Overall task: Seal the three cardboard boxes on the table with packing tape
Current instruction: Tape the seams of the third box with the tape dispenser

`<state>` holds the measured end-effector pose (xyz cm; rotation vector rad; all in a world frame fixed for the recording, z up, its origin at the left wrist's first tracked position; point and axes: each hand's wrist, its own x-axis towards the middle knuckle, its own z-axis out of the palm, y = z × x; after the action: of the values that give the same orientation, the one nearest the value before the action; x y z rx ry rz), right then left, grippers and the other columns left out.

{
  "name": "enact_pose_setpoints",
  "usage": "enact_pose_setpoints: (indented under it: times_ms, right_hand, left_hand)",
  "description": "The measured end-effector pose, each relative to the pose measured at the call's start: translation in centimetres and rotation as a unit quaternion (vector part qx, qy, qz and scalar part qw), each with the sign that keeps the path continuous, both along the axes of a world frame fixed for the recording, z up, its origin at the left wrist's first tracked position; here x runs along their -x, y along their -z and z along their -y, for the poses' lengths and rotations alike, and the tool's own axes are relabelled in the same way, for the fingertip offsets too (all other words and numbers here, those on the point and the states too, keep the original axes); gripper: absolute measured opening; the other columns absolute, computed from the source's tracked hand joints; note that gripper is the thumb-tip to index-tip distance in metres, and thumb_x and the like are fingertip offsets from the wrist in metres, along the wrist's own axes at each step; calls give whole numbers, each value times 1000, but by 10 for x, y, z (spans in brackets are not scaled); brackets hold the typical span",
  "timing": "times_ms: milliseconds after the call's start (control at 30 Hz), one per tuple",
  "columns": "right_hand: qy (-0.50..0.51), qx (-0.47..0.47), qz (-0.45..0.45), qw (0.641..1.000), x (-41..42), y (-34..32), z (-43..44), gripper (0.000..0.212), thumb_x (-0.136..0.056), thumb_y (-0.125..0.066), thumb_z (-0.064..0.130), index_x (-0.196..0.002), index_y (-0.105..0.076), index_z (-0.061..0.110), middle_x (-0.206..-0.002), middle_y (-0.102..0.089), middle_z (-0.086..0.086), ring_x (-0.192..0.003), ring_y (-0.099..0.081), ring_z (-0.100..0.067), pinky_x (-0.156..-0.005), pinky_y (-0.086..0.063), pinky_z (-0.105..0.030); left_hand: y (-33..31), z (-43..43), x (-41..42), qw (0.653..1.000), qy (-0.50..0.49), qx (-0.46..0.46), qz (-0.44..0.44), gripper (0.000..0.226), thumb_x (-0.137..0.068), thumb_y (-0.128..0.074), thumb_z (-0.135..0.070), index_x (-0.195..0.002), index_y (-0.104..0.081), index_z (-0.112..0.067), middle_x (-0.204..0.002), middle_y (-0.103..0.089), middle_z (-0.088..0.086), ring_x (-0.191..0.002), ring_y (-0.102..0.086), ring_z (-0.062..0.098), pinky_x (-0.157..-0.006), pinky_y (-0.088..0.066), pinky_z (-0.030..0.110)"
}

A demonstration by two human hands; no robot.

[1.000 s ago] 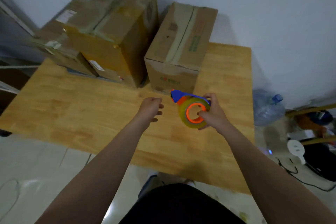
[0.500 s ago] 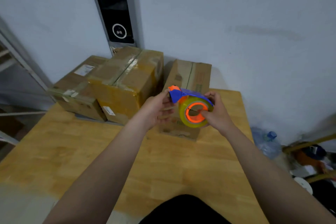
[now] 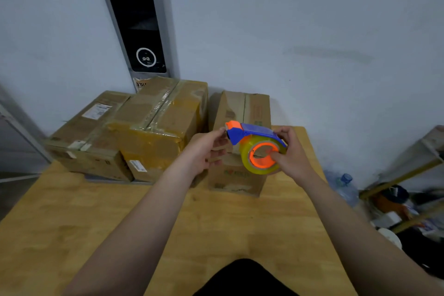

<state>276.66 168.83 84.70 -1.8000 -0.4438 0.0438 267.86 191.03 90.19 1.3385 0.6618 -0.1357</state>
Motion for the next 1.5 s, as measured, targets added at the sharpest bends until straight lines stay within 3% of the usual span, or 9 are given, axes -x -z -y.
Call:
enact_pose_setpoints:
  times_ms: [200,533,667,767,867,1000,1167,1333,1500]
  right_hand:
    - [14,-20,3,1000,3,3,-6,56,-74,-65,-14,-110,-48,25,-118,-59,-7,-107,-61,-15,-81,-52,-27]
    - [13,-30,-5,999,9,-2,-18,53,-71,-64,-7,-115,-46,15,-117,-57,-7,-98,-61,-4,-75,-53,-21]
    - [20,-41,-11,999,11,-4,-19,53,-62,-62,6,-109,-46,23,-114,-59,-2,-96,-63,-6,-74,-55,-24]
    - [23,-37,-17,999,7,-4,-18,55,-68,-66,-2,-110,-47,28,-118,-60,-3,-103,-64,-13,-72,-59,-38]
    - [20,-27,10,999,4,-5,-17,58,-71,-64,-11,-110,-47,29,-120,-59,-6,-107,-62,-13,-74,-57,-29]
    - [8,-6,43,999,4,-9,-15,61,-73,-61,-16,-110,-45,30,-115,-55,6,-115,-57,-15,-81,-55,-39]
    - [1,35,49,998,2,-9,-15,66,-75,-60,-16,-114,-45,36,-118,-56,5,-104,-60,-12,-80,-56,-51]
    - [-37,74,74,994,-1,-9,-12,92,-74,-61,-16,-135,-44,51,-125,-60,16,-111,-61,-7,-84,-55,-26]
    - [-52,120,153,980,-9,-3,-6,89,-72,-59,-12,-143,-49,40,-132,-52,3,-122,-51,-9,-98,-45,-23]
  left_hand:
    - [3,-12,-4,999,-16,17,21,20,-100,-63,-36,-95,-74,-20,-80,-75,-8,-78,-66,17,-82,-52,37]
    - [1,-10,-2,992,-1,122,17,30,-89,-75,-45,-101,-71,-18,-81,-72,-6,-67,-62,10,-60,-53,29]
    - [2,-11,-5,991,-2,134,19,21,-94,-72,-37,-100,-72,-17,-85,-73,-5,-70,-61,11,-66,-53,31]
    - [2,-14,-6,991,-1,131,22,19,-98,-64,-34,-102,-73,-17,-87,-73,-4,-74,-61,14,-72,-53,34]
    - [3,-20,-8,992,-14,127,18,21,-98,-55,-27,-103,-71,-15,-88,-75,-2,-73,-61,17,-74,-52,37]
    - [10,-30,-12,991,6,134,-6,37,-101,-48,-46,-104,-70,-16,-88,-74,0,-77,-59,19,-77,-55,41]
    - [22,-35,-18,999,29,20,-17,20,-98,-63,-32,-103,-71,-15,-77,-74,-6,-73,-56,14,-75,-58,37]
    - [37,-37,-26,995,3,-91,26,19,-101,-63,-31,-97,-73,-16,-66,-66,-4,-69,-54,13,-80,-58,37]
    - [51,-36,-35,979,4,-186,79,21,-105,-56,-27,-93,-71,-18,-74,-61,-2,-76,-57,15,-85,-59,39]
